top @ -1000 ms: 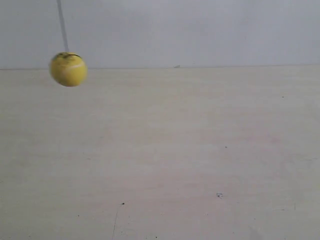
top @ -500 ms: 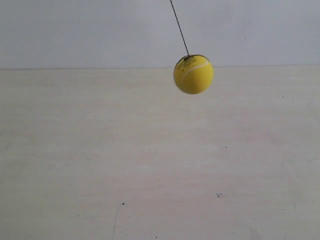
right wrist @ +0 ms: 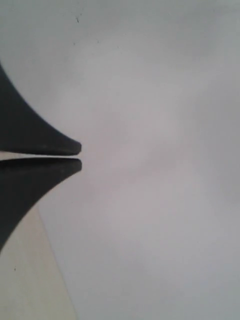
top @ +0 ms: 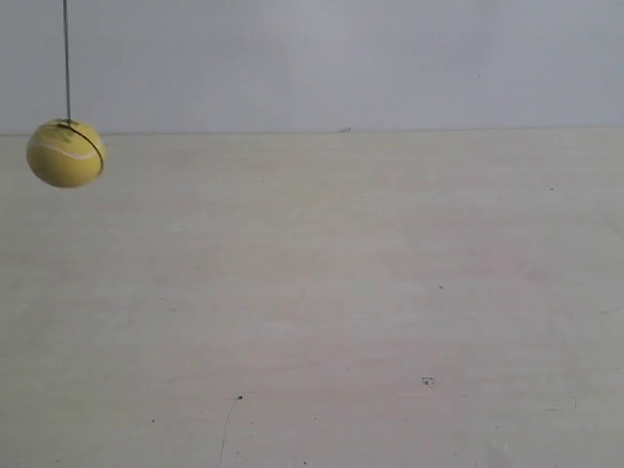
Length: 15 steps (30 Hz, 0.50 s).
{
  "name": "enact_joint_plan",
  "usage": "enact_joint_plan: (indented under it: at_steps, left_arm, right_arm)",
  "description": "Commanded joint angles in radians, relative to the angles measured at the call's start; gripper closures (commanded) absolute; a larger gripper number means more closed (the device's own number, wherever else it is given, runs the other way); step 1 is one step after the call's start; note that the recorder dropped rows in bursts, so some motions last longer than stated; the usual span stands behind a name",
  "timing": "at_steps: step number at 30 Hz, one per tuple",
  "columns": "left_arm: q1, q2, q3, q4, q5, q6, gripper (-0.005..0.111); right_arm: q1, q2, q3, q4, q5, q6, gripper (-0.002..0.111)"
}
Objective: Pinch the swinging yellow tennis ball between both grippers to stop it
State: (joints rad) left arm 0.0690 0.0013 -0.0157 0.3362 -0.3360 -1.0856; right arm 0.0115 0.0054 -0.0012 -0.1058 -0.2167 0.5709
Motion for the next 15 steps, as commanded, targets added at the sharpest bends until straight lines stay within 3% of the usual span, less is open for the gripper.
enact_joint_plan:
  at_steps: [1, 6, 11, 15]
  left_arm:
    - [0.000, 0.035, -0.069, 0.417, -0.200, -0.273, 0.102]
    - [0.000, 0.172, -0.161, 0.692, -0.379, -0.299, 0.102]
    - [0.000, 0.349, -0.256, 0.931, -0.427, -0.393, 0.102]
    - [0.000, 0.512, -0.272, 0.964, -0.453, -0.374, 0.102]
  right_arm:
    - [0.090, 0.011, -0.061, -0.159, 0.018, 0.120, 0.108]
    - [0.242, 0.109, -0.129, -0.224, 0.018, 0.146, 0.108]
    - [0.380, 0.247, -0.177, -0.282, 0.013, 0.115, 0.108]
    - [0.454, 0.383, -0.205, -0.300, -0.005, 0.067, 0.108]
